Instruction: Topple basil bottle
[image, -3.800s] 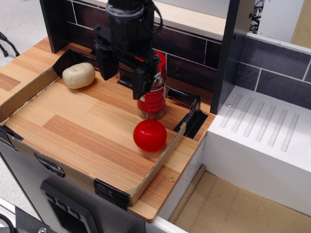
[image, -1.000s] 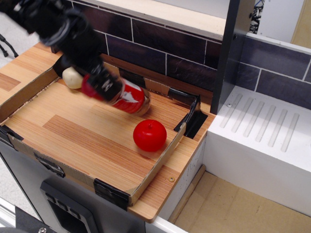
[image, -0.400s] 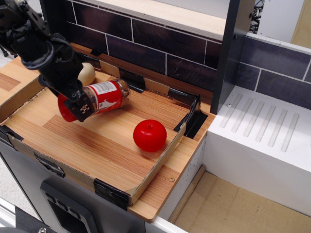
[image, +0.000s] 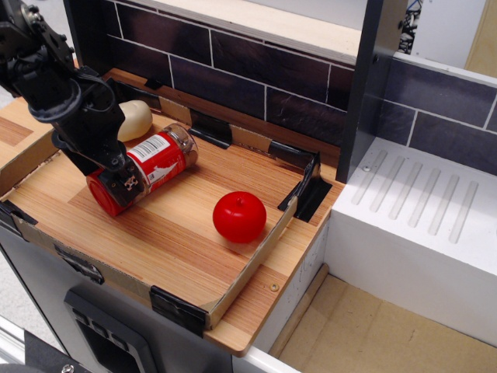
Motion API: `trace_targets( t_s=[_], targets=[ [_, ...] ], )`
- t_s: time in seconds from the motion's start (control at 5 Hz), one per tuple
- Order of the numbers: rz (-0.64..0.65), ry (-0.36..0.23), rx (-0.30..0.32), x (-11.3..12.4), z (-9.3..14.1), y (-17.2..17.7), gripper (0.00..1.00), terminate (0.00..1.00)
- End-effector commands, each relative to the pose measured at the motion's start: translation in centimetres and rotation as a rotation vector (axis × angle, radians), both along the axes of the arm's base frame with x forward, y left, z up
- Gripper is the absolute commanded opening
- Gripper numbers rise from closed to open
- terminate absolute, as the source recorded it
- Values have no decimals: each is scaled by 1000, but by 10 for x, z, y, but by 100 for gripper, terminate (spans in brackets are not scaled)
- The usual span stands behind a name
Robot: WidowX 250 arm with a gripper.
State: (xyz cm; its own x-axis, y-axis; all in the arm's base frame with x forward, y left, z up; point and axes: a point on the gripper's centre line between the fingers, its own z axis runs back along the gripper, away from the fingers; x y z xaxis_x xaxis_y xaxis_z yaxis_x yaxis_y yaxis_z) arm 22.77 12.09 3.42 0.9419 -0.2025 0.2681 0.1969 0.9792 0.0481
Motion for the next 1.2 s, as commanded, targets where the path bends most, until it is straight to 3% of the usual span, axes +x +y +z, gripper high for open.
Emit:
trace_targets(
  t_s=[0.0, 0.2, 0.4, 0.6, 0.8, 1.0],
  targets=[
    [53, -48, -26, 4, 29, 4, 100, 0],
    [168, -115, -70, 8, 62, 4, 100, 0],
    [300, -115, -67, 13, 86, 8, 100, 0],
    [424, -113, -10, 19, 94, 4, 100, 0],
    [424, -113, -10, 19, 94, 4, 100, 0],
    [424, -113, -10, 19, 94, 4, 100, 100]
  ],
)
